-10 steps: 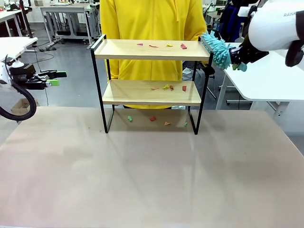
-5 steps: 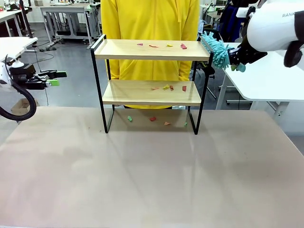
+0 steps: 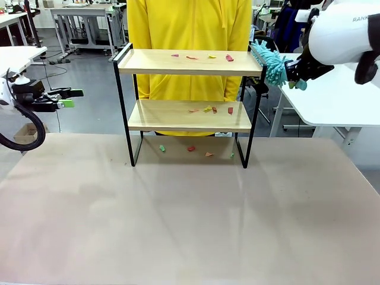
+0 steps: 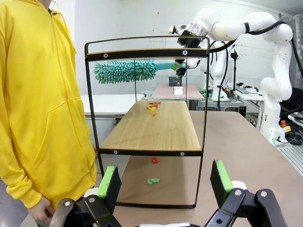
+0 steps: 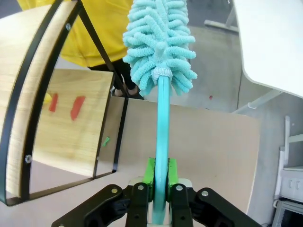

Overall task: Clean the shelf.
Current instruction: Clean the specific section of the Shelf indicated by the human with the Duster.

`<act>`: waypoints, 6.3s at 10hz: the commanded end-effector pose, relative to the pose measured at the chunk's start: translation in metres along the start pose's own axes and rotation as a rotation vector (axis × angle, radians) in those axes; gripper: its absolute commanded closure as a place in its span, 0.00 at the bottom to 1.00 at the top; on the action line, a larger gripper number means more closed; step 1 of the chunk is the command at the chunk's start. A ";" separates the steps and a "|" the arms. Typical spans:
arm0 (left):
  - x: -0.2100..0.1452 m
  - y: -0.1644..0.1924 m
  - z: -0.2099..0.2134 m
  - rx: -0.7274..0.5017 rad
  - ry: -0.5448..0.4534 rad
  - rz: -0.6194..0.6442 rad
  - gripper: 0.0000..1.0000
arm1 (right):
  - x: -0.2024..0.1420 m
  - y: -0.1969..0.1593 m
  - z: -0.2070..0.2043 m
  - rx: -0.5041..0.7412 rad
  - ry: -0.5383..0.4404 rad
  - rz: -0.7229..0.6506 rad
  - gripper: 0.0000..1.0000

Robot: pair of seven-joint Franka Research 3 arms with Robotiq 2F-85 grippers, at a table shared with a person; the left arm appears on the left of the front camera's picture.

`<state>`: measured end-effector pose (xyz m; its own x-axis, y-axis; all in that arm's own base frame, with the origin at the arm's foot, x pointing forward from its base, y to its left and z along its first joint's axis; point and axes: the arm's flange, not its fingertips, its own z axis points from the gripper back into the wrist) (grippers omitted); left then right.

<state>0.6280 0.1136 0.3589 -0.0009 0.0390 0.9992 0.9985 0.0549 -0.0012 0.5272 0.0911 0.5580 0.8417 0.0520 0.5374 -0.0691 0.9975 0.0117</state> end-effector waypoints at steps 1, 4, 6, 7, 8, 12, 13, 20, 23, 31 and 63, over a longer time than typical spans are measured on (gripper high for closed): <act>0.002 0.000 0.001 0.003 0.000 -0.014 0.00 | 0.003 -0.049 0.020 -0.020 0.054 0.099 0.87; 0.002 0.000 0.001 0.003 0.000 -0.014 0.00 | -0.016 -0.121 0.051 -0.030 0.226 0.356 0.87; 0.002 0.000 0.001 0.003 0.000 -0.014 0.00 | -0.030 -0.147 0.067 0.037 0.429 0.578 0.87; 0.002 0.000 0.001 0.003 0.000 -0.014 0.00 | -0.042 -0.151 0.076 0.054 0.491 0.729 0.87; 0.002 0.000 0.001 0.003 0.000 -0.014 0.00 | -0.052 -0.147 0.081 0.112 0.532 0.843 0.87; 0.002 0.000 0.001 0.003 0.000 -0.014 0.00 | -0.096 -0.084 0.088 0.354 0.580 1.299 0.87; 0.002 0.000 0.001 0.003 0.000 -0.014 0.00 | -0.103 -0.064 0.081 0.420 0.587 1.358 0.87; 0.002 0.000 0.001 0.003 0.000 -0.014 0.00 | -0.125 -0.008 0.058 0.456 0.650 1.461 0.87; 0.002 0.000 0.001 0.003 0.000 -0.014 0.00 | -0.125 -0.008 0.058 0.456 0.650 1.461 0.87; 0.002 0.000 0.001 0.003 0.000 -0.014 0.00 | -0.125 -0.008 0.058 0.456 0.650 1.461 0.87; 0.002 0.000 0.001 0.003 0.000 -0.014 0.00 | -0.109 0.254 0.222 0.508 -0.083 0.753 0.87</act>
<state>0.6295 0.1140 0.3584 -0.0024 0.0378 0.9993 0.9985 0.0544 0.0003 0.3018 0.3292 0.6937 0.5055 0.5877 0.6317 -0.7584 0.6518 0.0005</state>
